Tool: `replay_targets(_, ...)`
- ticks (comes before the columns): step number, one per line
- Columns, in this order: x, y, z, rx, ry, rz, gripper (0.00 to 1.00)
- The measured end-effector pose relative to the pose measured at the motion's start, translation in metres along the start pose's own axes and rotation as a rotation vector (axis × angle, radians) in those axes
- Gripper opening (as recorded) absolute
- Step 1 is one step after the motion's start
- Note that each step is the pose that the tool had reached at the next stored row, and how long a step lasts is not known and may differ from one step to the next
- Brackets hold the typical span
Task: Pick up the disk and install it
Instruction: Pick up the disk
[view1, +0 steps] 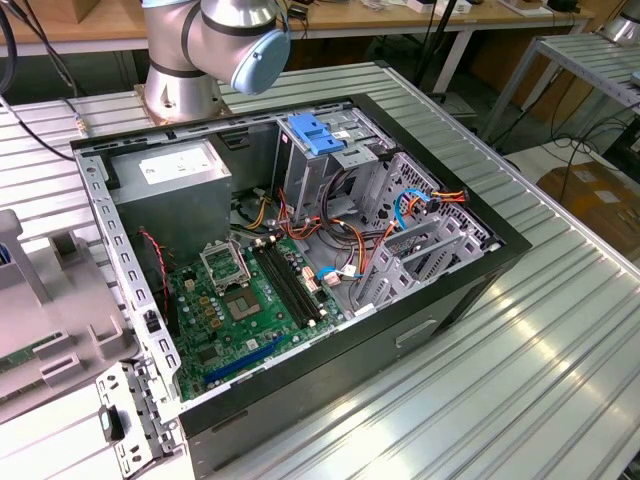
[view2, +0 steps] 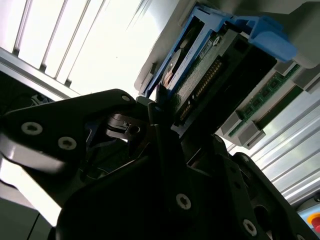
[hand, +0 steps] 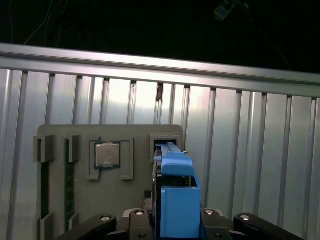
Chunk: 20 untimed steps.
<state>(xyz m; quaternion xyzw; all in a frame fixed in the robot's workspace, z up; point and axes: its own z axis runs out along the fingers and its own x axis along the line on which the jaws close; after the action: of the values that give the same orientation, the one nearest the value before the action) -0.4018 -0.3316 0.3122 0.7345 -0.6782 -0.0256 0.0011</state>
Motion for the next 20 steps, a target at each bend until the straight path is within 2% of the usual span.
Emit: replay_targets(20,-0.0004,0.0005,-0.0128,0.0,0.0,0.0,0.36)
